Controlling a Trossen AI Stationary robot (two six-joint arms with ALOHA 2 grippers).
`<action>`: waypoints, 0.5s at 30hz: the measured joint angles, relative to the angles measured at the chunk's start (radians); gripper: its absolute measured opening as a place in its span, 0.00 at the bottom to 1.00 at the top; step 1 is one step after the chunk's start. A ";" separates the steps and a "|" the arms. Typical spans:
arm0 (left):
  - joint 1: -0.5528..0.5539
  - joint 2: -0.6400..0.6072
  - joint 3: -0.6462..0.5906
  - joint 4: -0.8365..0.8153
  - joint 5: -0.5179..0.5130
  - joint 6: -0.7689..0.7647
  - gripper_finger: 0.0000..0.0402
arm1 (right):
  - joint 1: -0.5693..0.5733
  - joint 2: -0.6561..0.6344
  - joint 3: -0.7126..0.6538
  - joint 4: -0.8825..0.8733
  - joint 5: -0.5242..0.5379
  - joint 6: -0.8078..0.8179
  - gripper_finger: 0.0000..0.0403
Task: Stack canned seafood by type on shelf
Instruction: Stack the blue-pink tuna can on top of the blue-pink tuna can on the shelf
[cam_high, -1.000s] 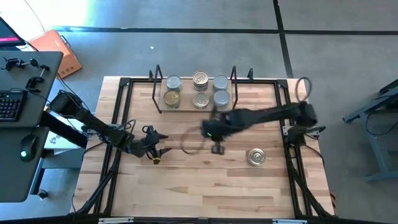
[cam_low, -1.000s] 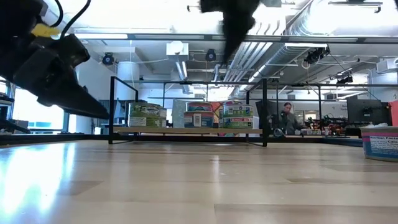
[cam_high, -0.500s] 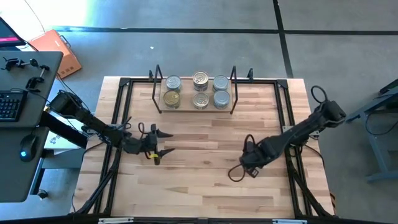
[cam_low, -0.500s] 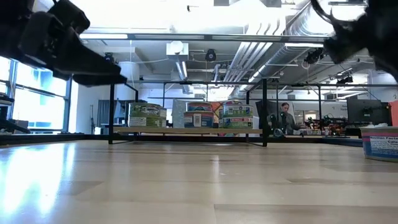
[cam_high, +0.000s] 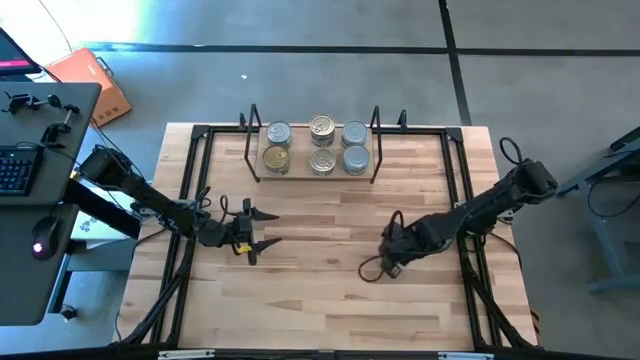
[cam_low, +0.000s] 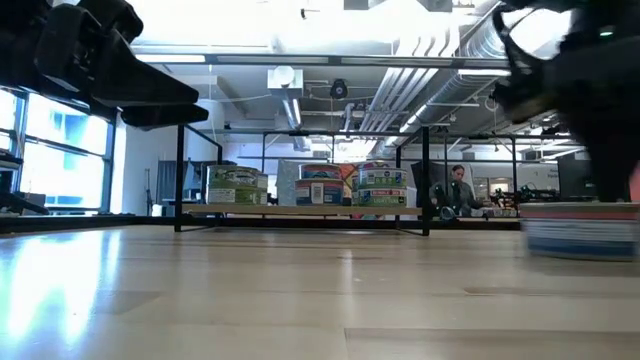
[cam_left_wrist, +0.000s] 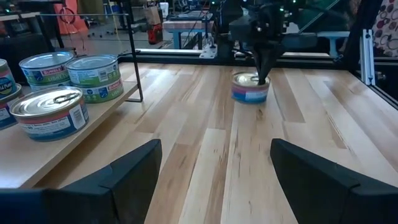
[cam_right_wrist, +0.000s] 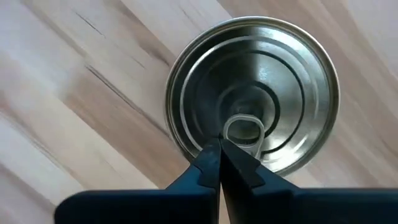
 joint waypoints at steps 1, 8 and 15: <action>0.000 0.000 0.000 -0.001 0.000 0.000 0.74 | -0.011 0.007 0.000 0.039 0.012 -0.017 0.00; 0.000 0.000 0.000 -0.005 0.003 0.000 0.74 | -0.102 0.121 0.006 0.327 0.049 -0.145 0.00; 0.000 0.000 0.000 -0.006 0.010 -0.001 0.74 | -0.161 0.184 -0.006 0.693 0.202 -0.237 0.00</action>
